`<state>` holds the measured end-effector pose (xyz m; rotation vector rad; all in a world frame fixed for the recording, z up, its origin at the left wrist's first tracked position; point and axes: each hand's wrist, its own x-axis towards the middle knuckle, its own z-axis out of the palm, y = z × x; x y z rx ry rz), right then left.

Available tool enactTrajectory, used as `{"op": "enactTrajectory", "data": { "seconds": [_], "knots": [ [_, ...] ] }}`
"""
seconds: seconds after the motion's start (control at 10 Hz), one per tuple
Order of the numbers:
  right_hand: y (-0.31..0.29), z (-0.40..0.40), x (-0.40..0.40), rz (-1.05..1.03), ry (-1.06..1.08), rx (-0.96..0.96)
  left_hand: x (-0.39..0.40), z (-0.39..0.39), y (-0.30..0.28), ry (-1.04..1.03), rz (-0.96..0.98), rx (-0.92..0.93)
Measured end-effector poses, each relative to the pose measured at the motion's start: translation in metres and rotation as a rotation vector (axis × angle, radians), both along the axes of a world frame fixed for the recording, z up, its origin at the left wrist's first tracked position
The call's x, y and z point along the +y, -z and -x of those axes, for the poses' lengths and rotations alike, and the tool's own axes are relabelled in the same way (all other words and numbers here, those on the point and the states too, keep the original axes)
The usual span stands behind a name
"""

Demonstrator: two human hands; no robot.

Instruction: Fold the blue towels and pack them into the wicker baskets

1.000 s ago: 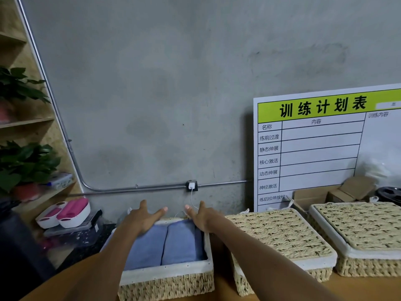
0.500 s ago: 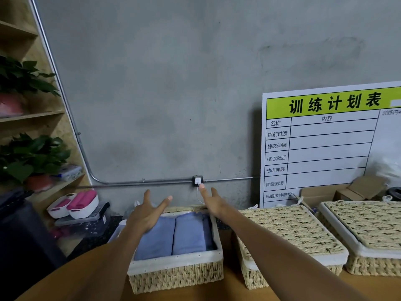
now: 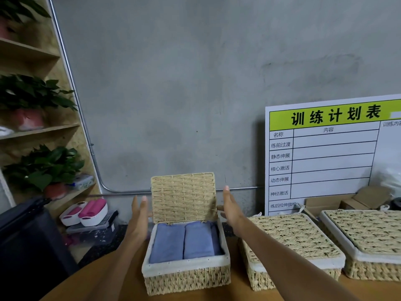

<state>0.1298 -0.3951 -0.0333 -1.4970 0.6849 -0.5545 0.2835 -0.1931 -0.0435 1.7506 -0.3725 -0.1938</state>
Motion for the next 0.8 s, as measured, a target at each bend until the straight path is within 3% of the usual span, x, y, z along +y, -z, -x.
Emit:
{"op": "enactTrajectory", "data": {
  "seconds": [0.1, 0.2, 0.3, 0.4, 0.6, 0.7, 0.8],
  "knots": [
    [-0.001, 0.013, 0.001, -0.029, -0.01, -0.003, 0.007, 0.004, 0.002, 0.014, 0.151, 0.194],
    [0.002, 0.02, 0.003, -0.004, -0.014, 0.032, 0.024, 0.012, 0.004, 0.041, 0.166, 0.206],
    [0.008, 0.031, 0.015, 0.166, -0.07, 0.101, 0.038, 0.017, 0.006, 0.125, 0.007, 0.104],
    [0.02, 0.03, 0.031, 0.428, -0.12, 0.239, 0.04, 0.02, 0.012, 0.207, -0.313, -0.069],
    [0.043, 0.023, 0.038, 0.602, -0.198, 0.36, 0.041, 0.036, 0.025, 0.279, -0.871, -0.433],
    [0.031, 0.028, 0.035, 0.638, -0.221, 0.407, 0.042, 0.045, 0.018, 0.237, -0.994, -0.509],
    [0.001, 0.045, 0.035, 0.665, -0.176, 0.358, 0.038, 0.052, -0.004, 0.219, -0.971, -0.524]
  ]
}}
